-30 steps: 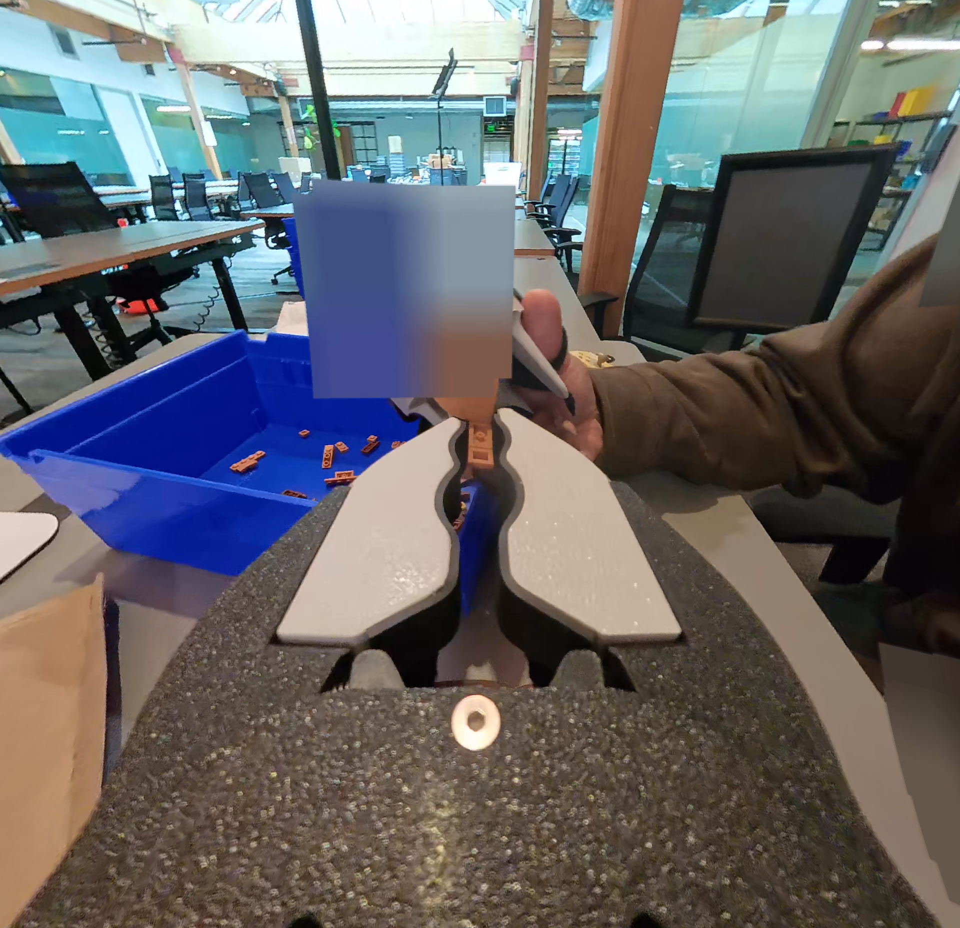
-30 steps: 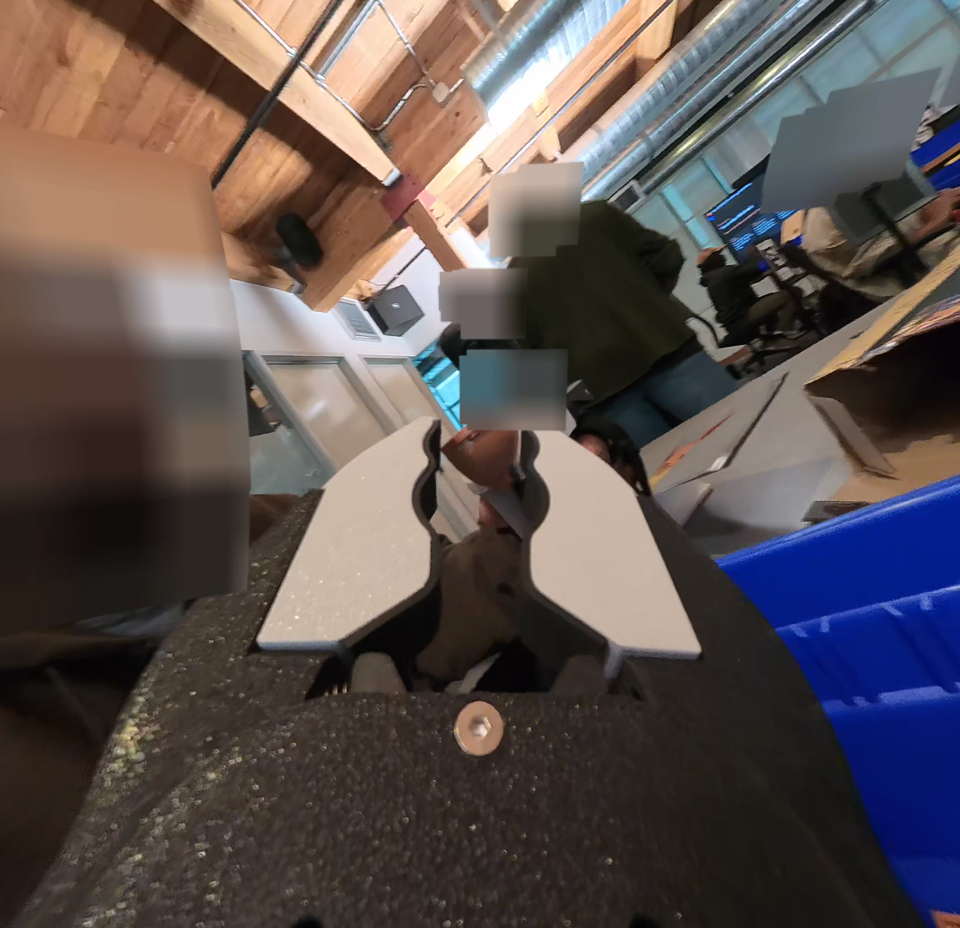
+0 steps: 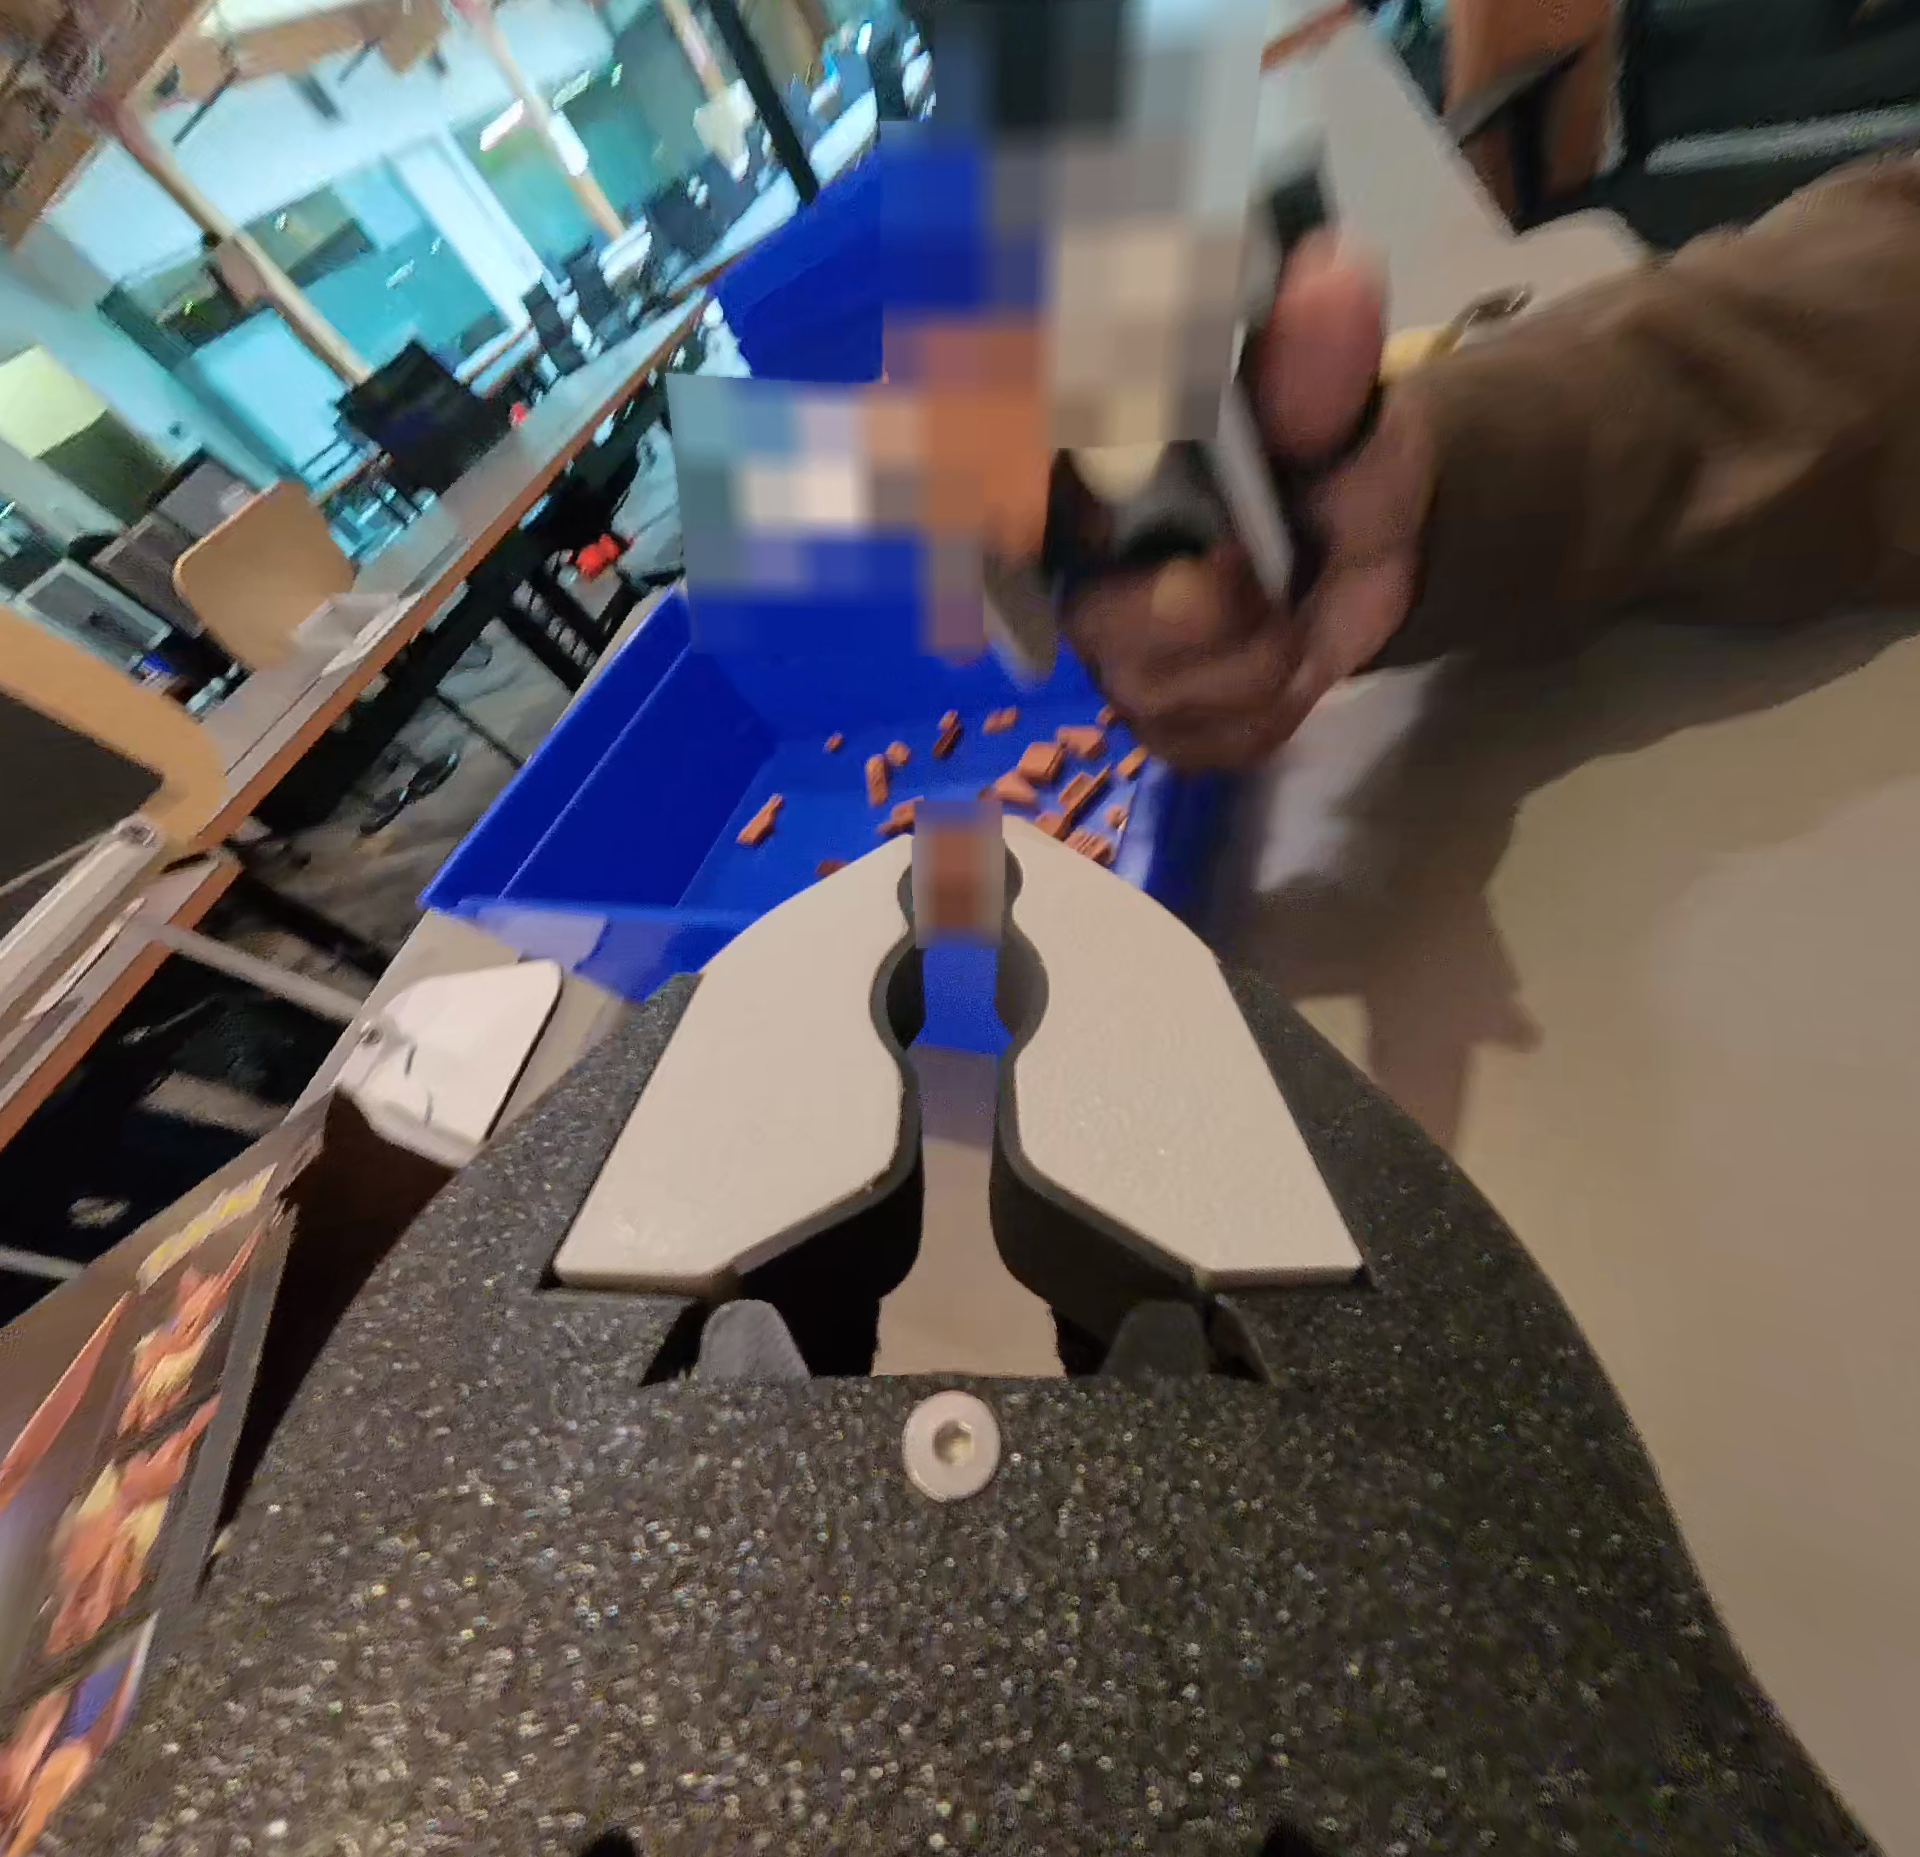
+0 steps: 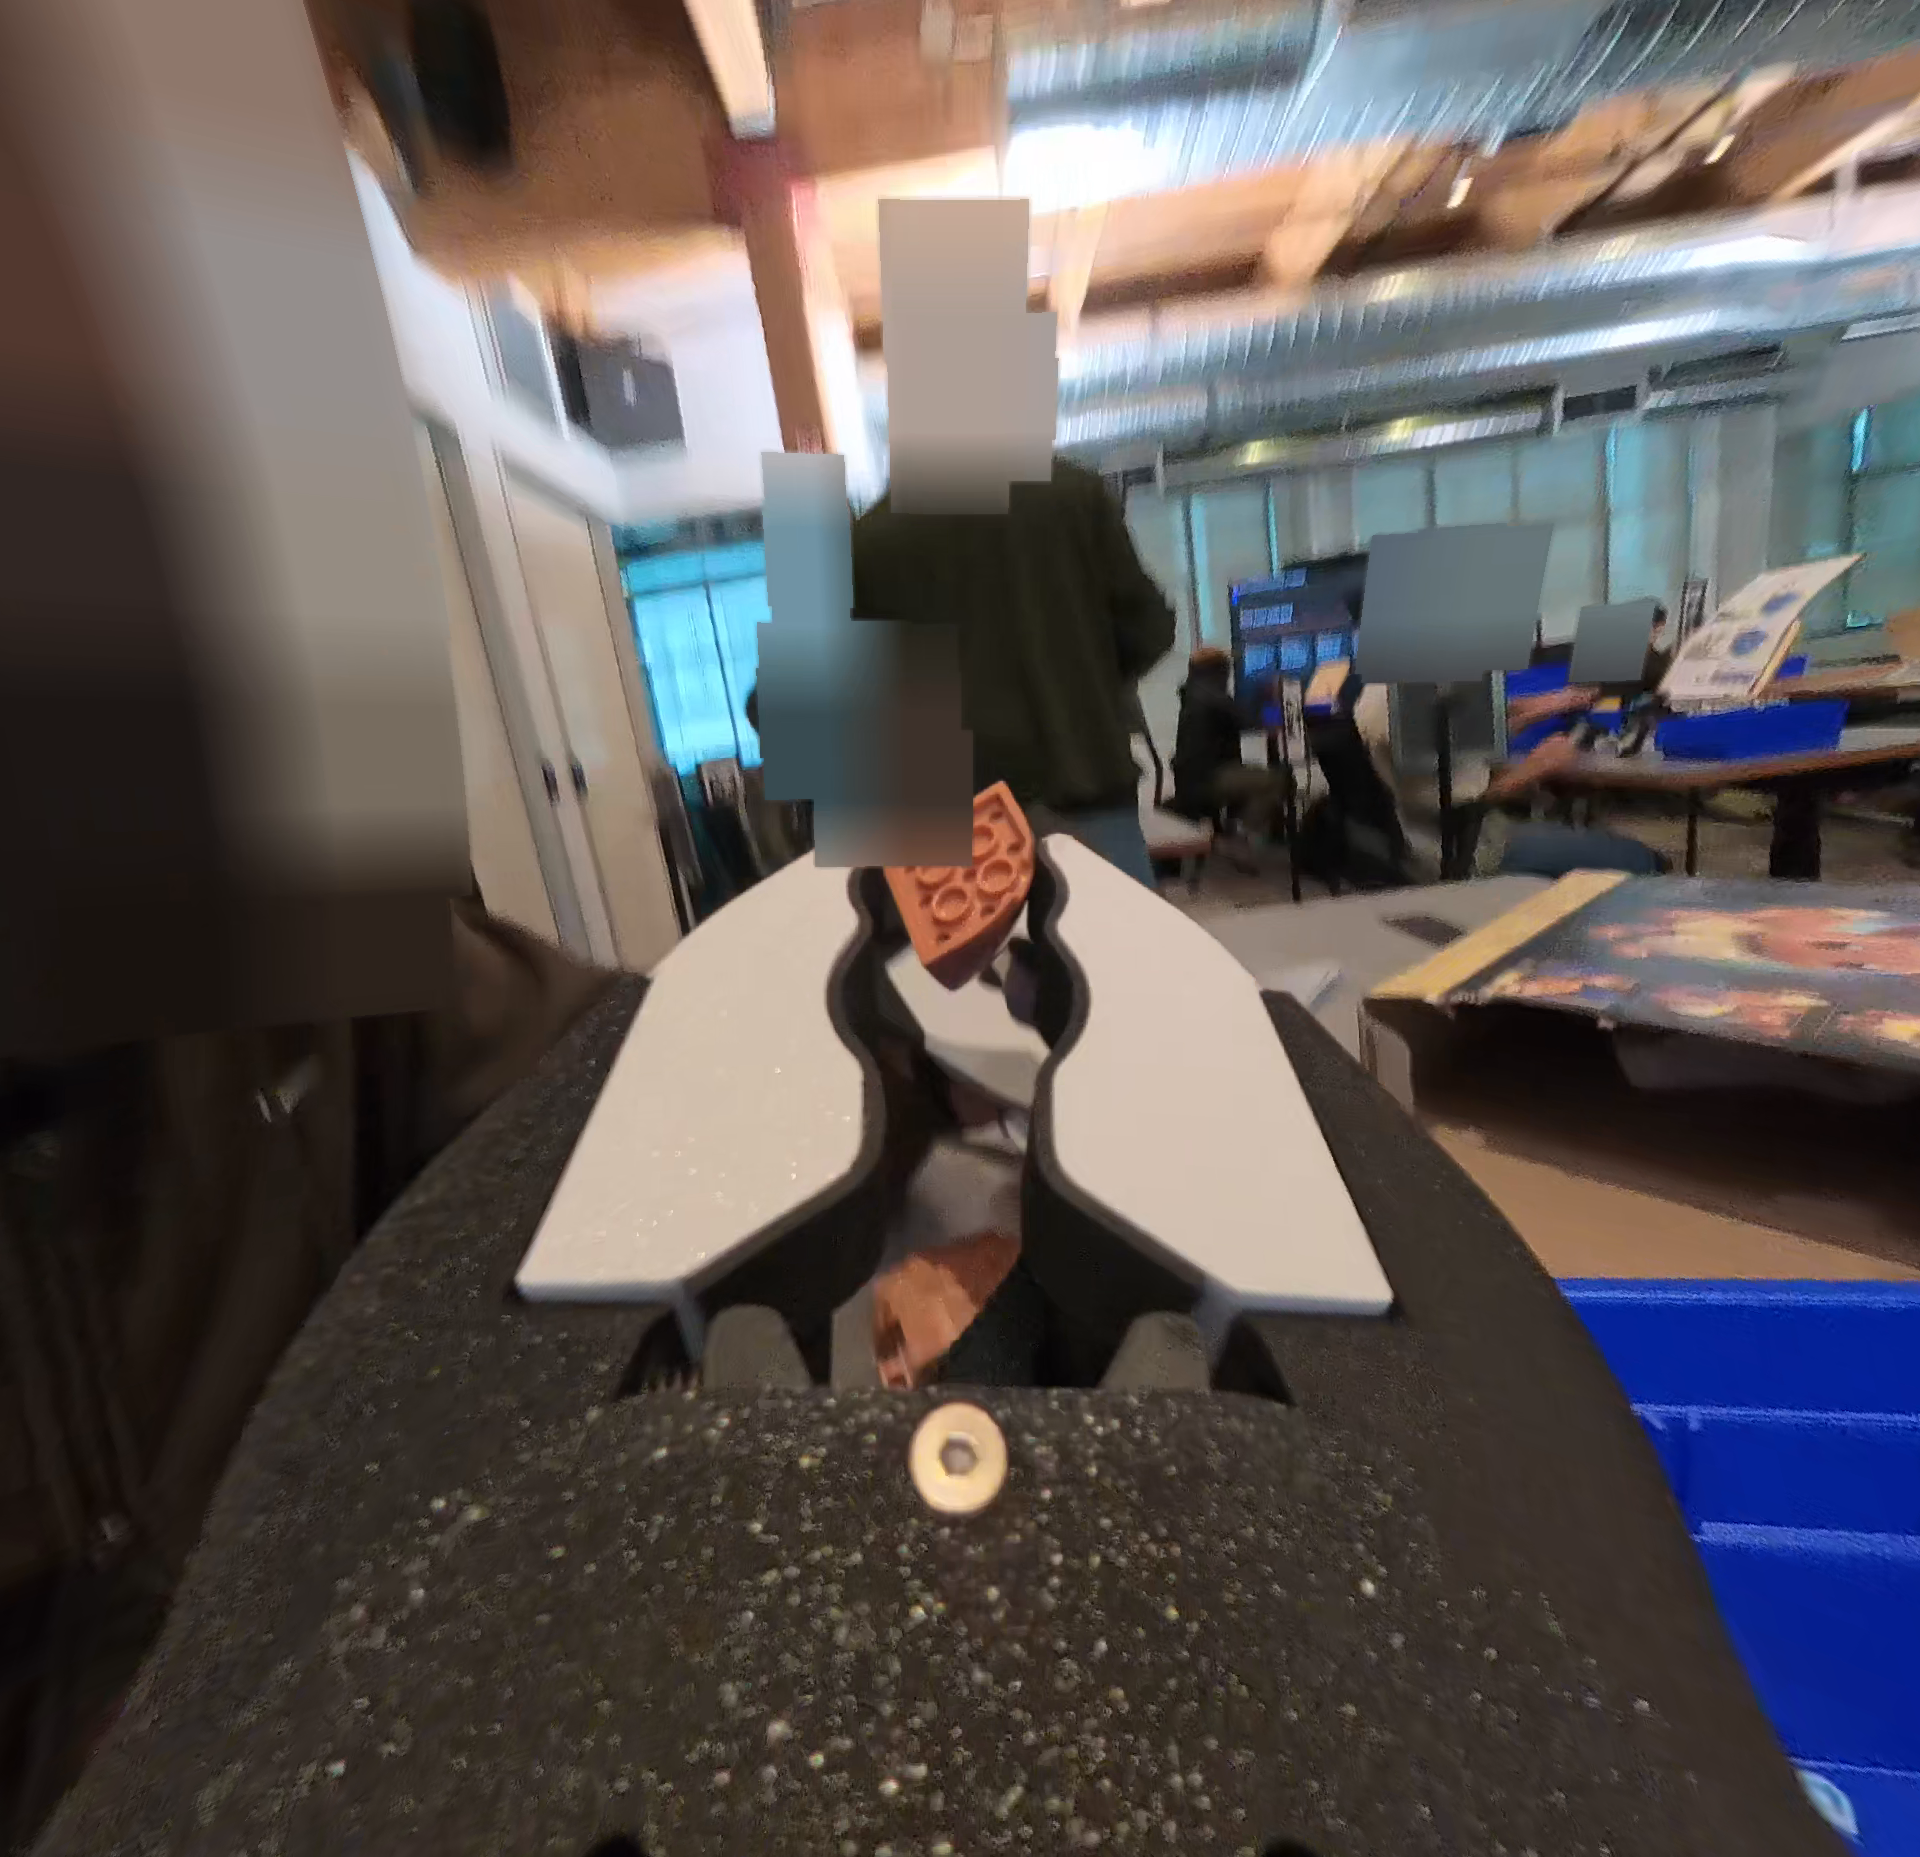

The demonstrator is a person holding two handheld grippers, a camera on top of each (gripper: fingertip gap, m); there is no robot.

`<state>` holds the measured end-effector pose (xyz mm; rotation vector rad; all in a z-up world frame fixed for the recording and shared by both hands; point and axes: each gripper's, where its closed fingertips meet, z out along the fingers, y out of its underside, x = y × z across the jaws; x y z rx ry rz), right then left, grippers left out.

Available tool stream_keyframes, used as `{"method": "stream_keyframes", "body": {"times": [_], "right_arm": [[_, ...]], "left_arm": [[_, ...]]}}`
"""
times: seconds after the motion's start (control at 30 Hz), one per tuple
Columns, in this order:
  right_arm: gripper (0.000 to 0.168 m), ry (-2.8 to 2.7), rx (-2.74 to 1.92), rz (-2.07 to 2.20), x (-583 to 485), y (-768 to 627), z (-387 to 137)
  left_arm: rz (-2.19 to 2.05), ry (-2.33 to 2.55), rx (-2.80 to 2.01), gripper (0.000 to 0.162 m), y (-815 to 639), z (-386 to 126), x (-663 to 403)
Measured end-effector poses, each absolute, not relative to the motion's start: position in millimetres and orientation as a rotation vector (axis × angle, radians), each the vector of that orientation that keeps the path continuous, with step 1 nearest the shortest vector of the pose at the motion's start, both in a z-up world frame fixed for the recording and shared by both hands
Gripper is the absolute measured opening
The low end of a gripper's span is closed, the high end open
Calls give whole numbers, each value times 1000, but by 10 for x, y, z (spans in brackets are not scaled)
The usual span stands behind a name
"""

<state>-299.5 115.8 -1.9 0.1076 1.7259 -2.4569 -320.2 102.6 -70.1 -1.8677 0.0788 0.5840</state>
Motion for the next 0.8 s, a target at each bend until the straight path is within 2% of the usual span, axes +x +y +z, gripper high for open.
{"method": "stream_keyframes", "body": {"times": [0.07,0.17,0.4,0.63,0.8], "right_arm": [[25,1630,211,-2482,-3122,1325,76],[25,1859,215,-2330,-3128,1225,-175],[26,2570,-90,-1575,-2675,834,-1239],[26,2940,-229,-948,-2590,970,-2079],[27,2961,-191,-941,-2652,982,-2125]], "left_arm": [[515,44,-1828,9,989,-696,-3225],[405,35,-1732,8,991,-562,-3153],[40,-98,-1546,8,915,-393,-3117],[-471,-436,-1287,8,797,-345,-3310],[-657,-540,-1140,8,742,-328,-3391]]}}
